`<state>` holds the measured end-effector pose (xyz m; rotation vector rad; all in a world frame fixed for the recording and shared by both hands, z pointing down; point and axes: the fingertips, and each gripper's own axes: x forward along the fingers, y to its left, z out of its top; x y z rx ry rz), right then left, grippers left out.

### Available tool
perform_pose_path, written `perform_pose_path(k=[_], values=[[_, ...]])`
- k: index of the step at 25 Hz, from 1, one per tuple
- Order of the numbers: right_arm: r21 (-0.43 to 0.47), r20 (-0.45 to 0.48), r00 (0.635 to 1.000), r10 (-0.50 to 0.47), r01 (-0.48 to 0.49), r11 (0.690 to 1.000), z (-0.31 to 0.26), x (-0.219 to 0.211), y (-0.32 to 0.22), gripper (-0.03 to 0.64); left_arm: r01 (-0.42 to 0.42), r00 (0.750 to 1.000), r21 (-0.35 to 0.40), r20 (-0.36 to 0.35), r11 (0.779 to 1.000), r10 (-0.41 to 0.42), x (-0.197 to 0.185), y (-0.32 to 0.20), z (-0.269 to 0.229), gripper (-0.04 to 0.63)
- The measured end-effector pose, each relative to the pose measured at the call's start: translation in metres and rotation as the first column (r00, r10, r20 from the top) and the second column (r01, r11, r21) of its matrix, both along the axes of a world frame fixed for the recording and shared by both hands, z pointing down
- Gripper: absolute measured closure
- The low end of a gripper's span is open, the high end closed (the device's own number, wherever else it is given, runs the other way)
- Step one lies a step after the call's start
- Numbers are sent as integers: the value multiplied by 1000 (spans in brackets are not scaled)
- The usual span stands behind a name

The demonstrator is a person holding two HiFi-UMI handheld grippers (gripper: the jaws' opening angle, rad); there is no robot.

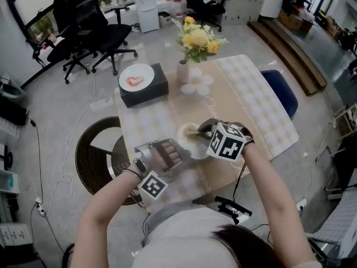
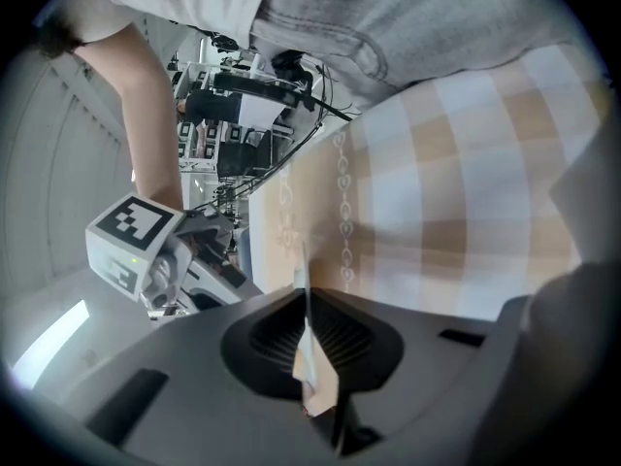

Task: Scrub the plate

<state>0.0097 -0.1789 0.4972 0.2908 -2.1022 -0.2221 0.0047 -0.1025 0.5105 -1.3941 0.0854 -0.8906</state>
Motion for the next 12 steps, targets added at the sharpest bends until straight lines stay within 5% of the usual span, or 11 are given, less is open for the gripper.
perform_pose_path(k=[12], values=[[-48, -46, 990, 132, -134, 990, 26, 52, -6, 583, 3, 1000, 2, -3, 1000, -3, -1, 1, -1, 575]])
